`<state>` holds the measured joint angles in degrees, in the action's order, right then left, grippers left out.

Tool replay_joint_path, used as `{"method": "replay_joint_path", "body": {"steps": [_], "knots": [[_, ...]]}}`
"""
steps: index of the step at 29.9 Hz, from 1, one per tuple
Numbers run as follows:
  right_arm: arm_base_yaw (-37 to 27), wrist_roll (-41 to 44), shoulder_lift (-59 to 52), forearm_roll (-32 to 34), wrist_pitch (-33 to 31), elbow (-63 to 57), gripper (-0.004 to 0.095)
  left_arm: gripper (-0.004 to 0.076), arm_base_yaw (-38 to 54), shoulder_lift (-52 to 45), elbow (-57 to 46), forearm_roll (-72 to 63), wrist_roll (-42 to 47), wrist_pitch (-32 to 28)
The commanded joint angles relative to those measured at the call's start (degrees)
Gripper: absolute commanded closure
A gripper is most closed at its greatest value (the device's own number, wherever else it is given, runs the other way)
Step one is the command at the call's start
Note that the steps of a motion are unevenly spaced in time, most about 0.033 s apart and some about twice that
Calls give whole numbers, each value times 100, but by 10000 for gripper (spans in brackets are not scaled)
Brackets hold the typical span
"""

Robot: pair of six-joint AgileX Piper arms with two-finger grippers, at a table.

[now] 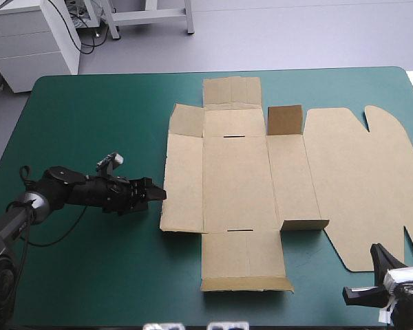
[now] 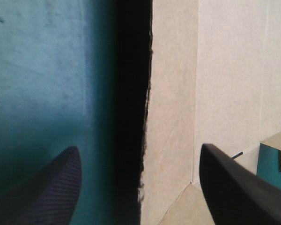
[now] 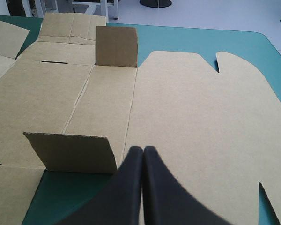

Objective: Fold the box

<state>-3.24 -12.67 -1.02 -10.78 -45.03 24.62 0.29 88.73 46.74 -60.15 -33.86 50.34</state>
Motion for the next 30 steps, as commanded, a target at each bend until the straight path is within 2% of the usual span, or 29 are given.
{"method": "replay_joint_path", "body": {"steps": [1,7,17,20,22,24,28,30], "knots": [[19,-28,-101,-7,448,137,927,215,-353,86,170,-549,-19,219],[19,-28,-101,-7,448,137,927,215,-913,548,170,-808,-36,-169],[19,-28,-101,-7,448,137,927,232,-983,886,170,-1983,-545,-35],[19,-28,-101,-7,448,137,927,331,-983,912,170,-2063,-554,87],[19,-28,-101,-7,448,137,927,484,-983,912,170,-1971,-589,140],[19,-28,-101,-7,448,137,927,736,-983,912,180,-1678,-862,337],[19,-28,-101,-7,448,137,927,731,-930,912,217,-1065,-829,535],[19,-28,-101,-7,448,137,927,731,-839,912,310,-888,-792,875]]}}
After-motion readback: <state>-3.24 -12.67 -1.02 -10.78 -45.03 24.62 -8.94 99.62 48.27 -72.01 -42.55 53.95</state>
